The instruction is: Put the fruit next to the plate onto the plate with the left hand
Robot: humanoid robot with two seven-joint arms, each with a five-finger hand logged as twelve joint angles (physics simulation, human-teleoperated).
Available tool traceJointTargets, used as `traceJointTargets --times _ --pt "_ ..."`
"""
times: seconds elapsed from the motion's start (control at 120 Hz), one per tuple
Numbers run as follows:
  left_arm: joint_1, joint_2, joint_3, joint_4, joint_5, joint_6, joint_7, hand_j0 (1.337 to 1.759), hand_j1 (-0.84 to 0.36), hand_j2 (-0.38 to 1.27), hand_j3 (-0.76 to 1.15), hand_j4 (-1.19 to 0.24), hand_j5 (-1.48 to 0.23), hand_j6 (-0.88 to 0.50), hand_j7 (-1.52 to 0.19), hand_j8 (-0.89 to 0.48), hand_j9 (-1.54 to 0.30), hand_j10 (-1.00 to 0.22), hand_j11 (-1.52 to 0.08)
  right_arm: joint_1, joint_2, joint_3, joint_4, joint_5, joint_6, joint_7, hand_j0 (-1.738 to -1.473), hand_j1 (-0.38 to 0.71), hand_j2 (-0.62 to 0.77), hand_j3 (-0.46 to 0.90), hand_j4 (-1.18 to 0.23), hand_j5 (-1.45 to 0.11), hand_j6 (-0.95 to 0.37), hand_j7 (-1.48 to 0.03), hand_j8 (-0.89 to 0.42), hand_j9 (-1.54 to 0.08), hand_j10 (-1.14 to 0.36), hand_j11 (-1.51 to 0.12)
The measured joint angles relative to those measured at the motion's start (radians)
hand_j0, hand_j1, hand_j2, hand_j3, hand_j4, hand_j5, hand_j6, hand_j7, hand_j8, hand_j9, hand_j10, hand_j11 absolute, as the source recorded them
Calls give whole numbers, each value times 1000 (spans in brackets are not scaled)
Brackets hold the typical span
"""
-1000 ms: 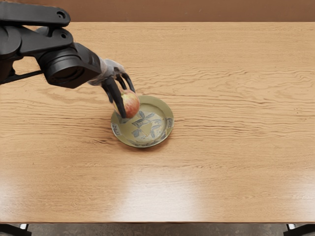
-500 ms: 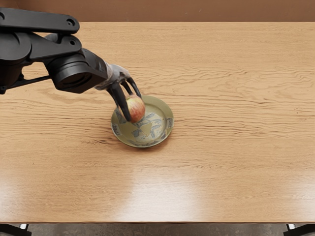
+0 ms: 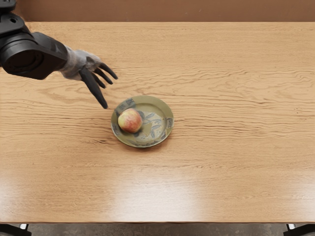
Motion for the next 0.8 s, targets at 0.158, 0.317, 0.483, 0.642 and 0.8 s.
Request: traceJointTargets --times 0.158,0.317,0.483,0.642,0.8 --pt "127 138 -198 -3 41 -203 0 1658 46 57 0 -257 -340 -254 -339 -255 -339 -261 -340 0 0 0 0 0 0 0 -1658 -308 -7 0 -35 -45 -35 -45 -35 -45 -35 -45" --pt "254 286 -336 -4 51 -374 0 1658 49 53 0 -253 -331 -252 -331 -252 -331 -255 -331 0 0 0 0 0 0 -1 -1658 -308 -7 0 -35 -45 -35 -45 -35 -45 -35 -45" --pt "340 390 -458 -8 54 -505 0 1658 51 52 0 -251 -327 -251 -326 -251 -326 -252 -326 0 0 0 1 0 0 -1 -1658 -307 -7 0 -35 -45 -35 -45 -35 -45 -35 -45" --pt "400 373 -518 5 12 -532 0 1658 51 51 0 -250 -325 -250 -325 -250 -325 -251 -325 0 0 0 1 0 0 -1 -1658 -308 -7 0 -35 -45 -35 -45 -35 -45 -35 -45" --pt "430 372 -541 35 -12 -538 0 1658 51 50 0 -250 -324 -250 -324 -250 -324 -250 -324 0 0 0 2 0 0 -1 -1658 -308 -7 0 -35 -45 -35 -45 -35 -45 -35 -45"
